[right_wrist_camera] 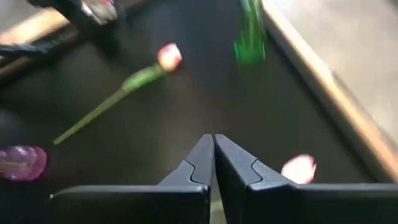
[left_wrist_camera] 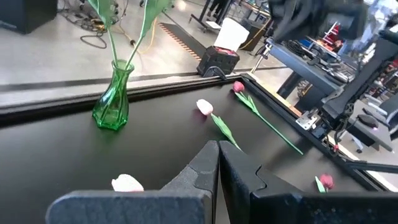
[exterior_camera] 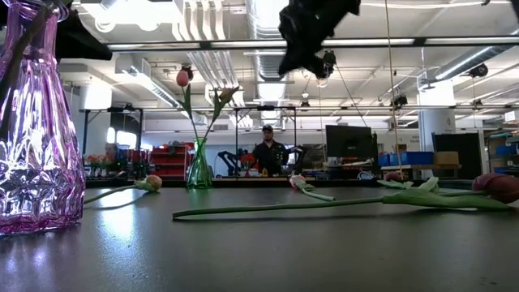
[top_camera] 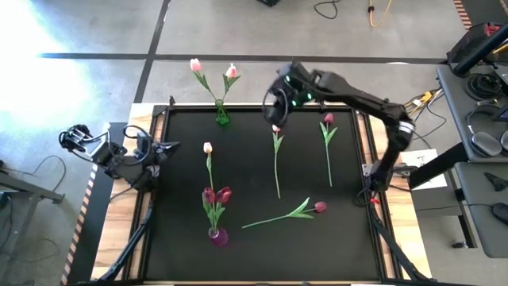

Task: Sort flowers into vase by color
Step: Put the top red tulip into the purple vase

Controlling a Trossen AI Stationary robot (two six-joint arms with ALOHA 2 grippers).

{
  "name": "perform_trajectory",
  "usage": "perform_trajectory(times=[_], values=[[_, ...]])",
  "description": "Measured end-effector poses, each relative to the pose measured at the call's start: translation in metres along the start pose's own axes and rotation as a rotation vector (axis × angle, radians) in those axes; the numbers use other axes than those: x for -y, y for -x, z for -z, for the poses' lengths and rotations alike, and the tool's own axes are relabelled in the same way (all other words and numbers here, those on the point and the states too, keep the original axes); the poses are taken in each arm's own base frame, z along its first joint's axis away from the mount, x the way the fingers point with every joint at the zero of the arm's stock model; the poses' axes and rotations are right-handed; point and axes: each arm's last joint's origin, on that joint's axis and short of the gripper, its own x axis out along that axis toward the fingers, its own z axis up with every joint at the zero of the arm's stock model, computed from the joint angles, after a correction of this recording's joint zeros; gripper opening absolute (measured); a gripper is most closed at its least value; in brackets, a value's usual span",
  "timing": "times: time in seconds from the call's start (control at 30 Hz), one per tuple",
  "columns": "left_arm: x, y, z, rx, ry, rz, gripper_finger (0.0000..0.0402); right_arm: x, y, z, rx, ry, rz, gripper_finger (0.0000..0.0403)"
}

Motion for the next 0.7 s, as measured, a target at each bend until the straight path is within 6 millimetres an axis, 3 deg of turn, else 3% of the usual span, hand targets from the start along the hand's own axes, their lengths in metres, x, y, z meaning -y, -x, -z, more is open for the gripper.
perform_trajectory(times=[0.13,0.43,0.53,0.7], values=[[0.003,-0.003,0.005,-0.009,0.063,-0.016,0.0,0.004,0.0,0.053,-0.029,-0.153,0.022,0.0009],[0.001,-0.01,0.021,-0.073,0.154,-0.029,0.0,0.027,0.039,0.16,-0.114,-0.627,0.33,0.0018],[0.0,-0.011,0.022,-0.092,0.16,-0.03,0.0,0.043,0.041,0.186,-0.148,-0.759,0.392,0.004],[0.0,-0.01,0.021,-0.102,0.173,-0.023,0.0,0.069,0.032,0.212,-0.217,-0.89,0.48,0.0096]])
